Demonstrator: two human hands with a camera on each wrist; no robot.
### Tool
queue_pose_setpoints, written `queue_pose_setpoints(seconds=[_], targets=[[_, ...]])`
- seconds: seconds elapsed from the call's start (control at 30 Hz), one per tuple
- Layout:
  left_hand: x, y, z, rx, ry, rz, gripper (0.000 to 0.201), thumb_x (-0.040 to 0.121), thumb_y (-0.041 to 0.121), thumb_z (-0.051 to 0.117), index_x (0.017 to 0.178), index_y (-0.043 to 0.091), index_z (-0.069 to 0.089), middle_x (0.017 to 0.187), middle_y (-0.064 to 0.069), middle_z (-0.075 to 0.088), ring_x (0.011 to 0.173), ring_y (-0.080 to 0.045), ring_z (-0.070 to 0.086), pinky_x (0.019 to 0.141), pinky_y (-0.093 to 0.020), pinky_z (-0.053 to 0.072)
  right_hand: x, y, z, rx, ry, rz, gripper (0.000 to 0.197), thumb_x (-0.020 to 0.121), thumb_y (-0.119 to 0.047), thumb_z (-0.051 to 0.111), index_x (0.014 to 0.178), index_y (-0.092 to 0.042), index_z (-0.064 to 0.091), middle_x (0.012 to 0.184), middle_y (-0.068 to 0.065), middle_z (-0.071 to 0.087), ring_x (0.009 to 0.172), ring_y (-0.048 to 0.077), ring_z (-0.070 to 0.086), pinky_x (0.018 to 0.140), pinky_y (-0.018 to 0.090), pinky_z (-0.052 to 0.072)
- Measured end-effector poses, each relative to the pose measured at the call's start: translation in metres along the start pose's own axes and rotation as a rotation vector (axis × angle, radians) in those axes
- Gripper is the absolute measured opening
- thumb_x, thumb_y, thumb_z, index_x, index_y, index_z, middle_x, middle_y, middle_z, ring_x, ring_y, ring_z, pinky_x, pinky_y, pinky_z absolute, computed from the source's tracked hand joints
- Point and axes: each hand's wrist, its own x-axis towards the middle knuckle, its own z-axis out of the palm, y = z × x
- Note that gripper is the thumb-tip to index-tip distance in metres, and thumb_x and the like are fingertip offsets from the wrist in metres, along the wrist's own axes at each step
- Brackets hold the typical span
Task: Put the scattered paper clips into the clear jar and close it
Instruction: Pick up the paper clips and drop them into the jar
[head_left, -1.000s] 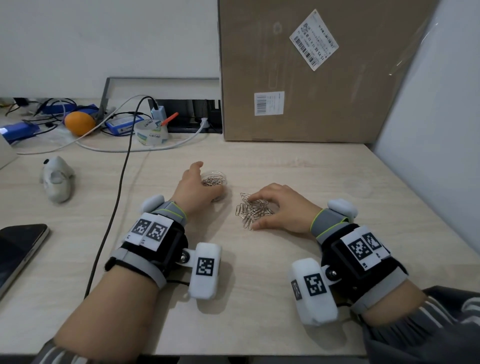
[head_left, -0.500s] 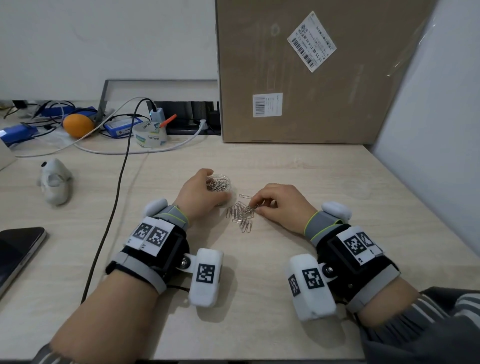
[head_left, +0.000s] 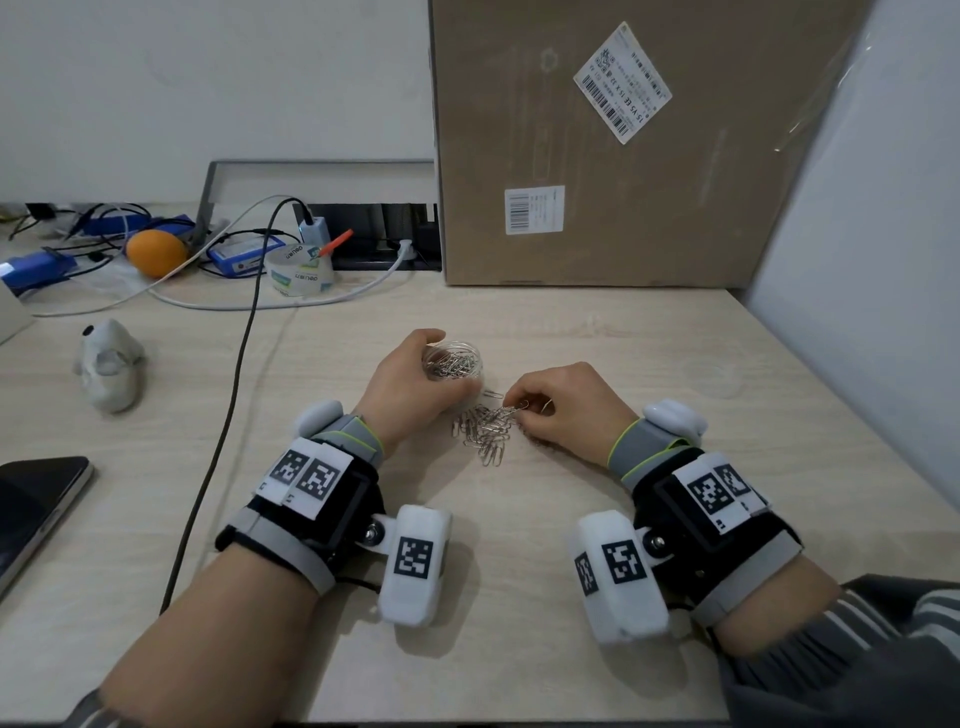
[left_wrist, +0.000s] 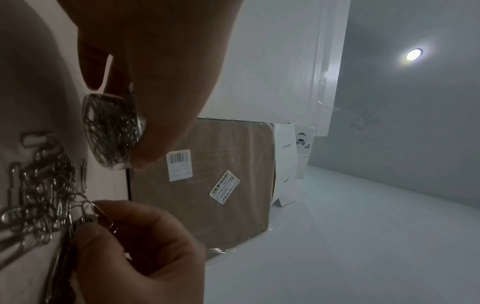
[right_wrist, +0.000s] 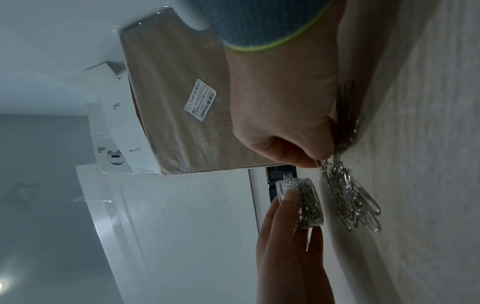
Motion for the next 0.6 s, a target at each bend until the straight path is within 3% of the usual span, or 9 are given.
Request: queue_pose_setpoints(seconds=[0.07, 0.2, 0.3, 0.37, 0.43, 0.6], targets=[[-0.001, 0.002, 0.0, 0.006, -0.008, 0.01, 0.07, 0.074, 0.03, 0.078, 0.135, 0.017, 0.046, 0.117, 0.0, 0.056, 0.1, -0.013, 0.052, 0.086, -0.021, 0.038, 0.0, 0.0, 0.0, 0.022, 0.019, 0.017, 0.015, 0.078, -0.009, 0.066, 0.091, -0.011, 0.073, 0.079, 0.005, 0.072, 0.067, 0.006, 0.056, 0.064, 0.003, 0.038], [-0.003, 0.002, 0.001, -0.009, -0.031, 0.024, 0.072, 0.072, 0.032, 0.079, 0.135, 0.018, 0.046, 0.12, -0.001, 0.058, 0.104, -0.014, 0.054, 0.089, -0.023, 0.04, 0.002, 0.002, 0.002, 0.088, 0.074, 0.08, 0.017, 0.077, -0.006, 0.065, 0.091, -0.011, 0.074, 0.081, 0.004, 0.073, 0.067, 0.007, 0.058, 0.067, 0.003, 0.041], [-0.003, 0.002, 0.002, -0.02, -0.042, 0.028, 0.072, 0.072, 0.032, 0.079, 0.134, 0.019, 0.046, 0.121, -0.002, 0.059, 0.104, -0.015, 0.055, 0.089, -0.023, 0.041, 0.004, 0.003, 0.002, 0.157, 0.176, 0.144, 0.016, 0.076, -0.004, 0.066, 0.088, -0.011, 0.074, 0.076, 0.0, 0.069, 0.061, -0.005, 0.054, 0.064, -0.002, 0.04], [-0.004, 0.002, 0.002, -0.024, -0.052, 0.027, 0.071, 0.072, 0.033, 0.079, 0.134, 0.02, 0.046, 0.12, -0.001, 0.059, 0.104, -0.015, 0.056, 0.089, -0.024, 0.042, 0.005, 0.003, 0.001, 0.213, 0.251, 0.18, 0.013, 0.076, -0.004, 0.067, 0.084, -0.011, 0.075, 0.073, 0.002, 0.069, 0.06, -0.005, 0.054, 0.063, -0.002, 0.04], [-0.004, 0.003, 0.002, -0.027, -0.061, 0.028, 0.071, 0.072, 0.033, 0.079, 0.134, 0.02, 0.046, 0.119, -0.001, 0.059, 0.104, -0.015, 0.056, 0.09, -0.024, 0.042, 0.006, 0.003, -0.001, 0.272, 0.314, 0.209, 0.011, 0.076, -0.005, 0.068, 0.08, -0.014, 0.074, 0.073, 0.001, 0.07, 0.061, -0.002, 0.057, 0.065, 0.001, 0.043], [-0.007, 0.006, 0.003, -0.052, -0.122, 0.043, 0.074, 0.071, 0.034, 0.08, 0.135, 0.022, 0.044, 0.119, 0.0, 0.059, 0.105, -0.015, 0.057, 0.092, -0.027, 0.045, 0.005, 0.001, -0.01, 0.526, 0.451, 0.256, 0.009, 0.075, -0.008, 0.072, 0.078, -0.017, 0.073, 0.071, -0.003, 0.069, 0.066, 0.008, 0.062, 0.071, 0.023, 0.053]])
